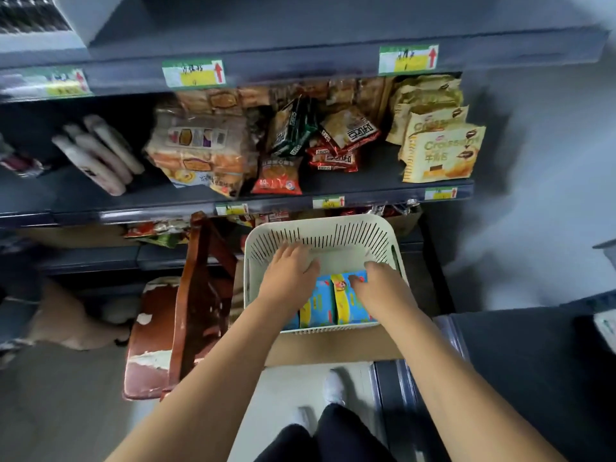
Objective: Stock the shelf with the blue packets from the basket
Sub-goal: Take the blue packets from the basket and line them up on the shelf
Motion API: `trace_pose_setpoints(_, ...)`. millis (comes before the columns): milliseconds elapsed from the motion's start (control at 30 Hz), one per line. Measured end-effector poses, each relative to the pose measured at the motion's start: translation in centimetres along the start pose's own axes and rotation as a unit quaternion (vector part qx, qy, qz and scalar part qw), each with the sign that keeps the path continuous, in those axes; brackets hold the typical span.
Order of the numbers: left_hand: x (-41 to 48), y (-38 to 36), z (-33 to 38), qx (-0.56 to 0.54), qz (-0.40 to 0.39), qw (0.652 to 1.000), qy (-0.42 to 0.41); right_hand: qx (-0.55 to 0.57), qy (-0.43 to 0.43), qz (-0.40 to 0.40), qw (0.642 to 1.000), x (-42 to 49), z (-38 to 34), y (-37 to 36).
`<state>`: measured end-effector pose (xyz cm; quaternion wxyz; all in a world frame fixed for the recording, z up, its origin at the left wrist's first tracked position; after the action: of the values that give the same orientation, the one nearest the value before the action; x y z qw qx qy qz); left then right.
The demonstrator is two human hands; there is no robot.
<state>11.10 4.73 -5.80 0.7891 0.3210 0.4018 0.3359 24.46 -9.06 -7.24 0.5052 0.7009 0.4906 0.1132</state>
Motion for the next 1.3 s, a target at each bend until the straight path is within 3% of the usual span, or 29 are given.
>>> trace_pose_setpoints(167, 5.2, -5.6, -3.8, 0.071, -0.068, 0.994, 0.055, -0.039, -0.068, -0.105, 0.991, 3.3, 3.8, -5.5)
trace_pose_setpoints(467, 9.3, -13.8, -6.5, 0.172, -0.124, 0.977, 0.024, -0.118, -0.159, -0.186, 0.963, 6.1, 7.6, -11.2)
trace_pose_setpoints(633, 9.6, -13.9, -6.0, 0.203, -0.057, 0.978, -0.005, -0.088, -0.161, -0.091, 0.979, 6.3, 8.5, -11.7)
trace_pose_setpoints(733, 9.1, -12.7, -6.5, 0.176, -0.056, 0.983, 0.027, 0.042, -0.103, -0.045, 0.993, 6.1, 7.8, -11.1)
trace_pose_setpoints(833, 8.4, -10.9, -6.4, 0.152, -0.051, 0.986, 0.04, 0.221, -0.095, 0.004, 0.971, 5.8, 7.2, -9.5)
trace_pose_setpoints(967, 7.1, -7.8, -5.3, 0.047, -0.055, 0.997, 0.034, 0.357, -0.073, 0.079, 0.928, 5.2, 5.2, -5.0)
trace_pose_setpoints(1133, 6.1, -1.5, -3.8, -0.149, -0.047, 0.986, 0.052, 0.425, -0.022, 0.105, 0.899, 3.3, 1.6, 2.0)
trace_pose_setpoints(1233, 5.3, 2.5, -1.4, -0.21, -0.039, 0.977, 0.028, 0.424, 0.004, 0.152, 0.893, 1.5, -0.7, 6.8)
trace_pose_setpoints(1300, 4.1, 5.3, 1.5, -0.199, -0.018, 0.979, -0.032, 0.426, 0.031, 0.215, 0.878, 0.1, -1.9, 10.4)
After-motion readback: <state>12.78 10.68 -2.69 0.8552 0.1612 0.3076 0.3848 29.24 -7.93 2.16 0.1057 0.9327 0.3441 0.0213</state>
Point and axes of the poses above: each hand's wrist, its own x-axis towards the middle knuckle, its own y-axis out of the back of the hand, z = x × y, the point moved 9 cm from there along x, towards the middle knuckle, and after that the axes turned 15 degrees about y, right-handed, at the moved point
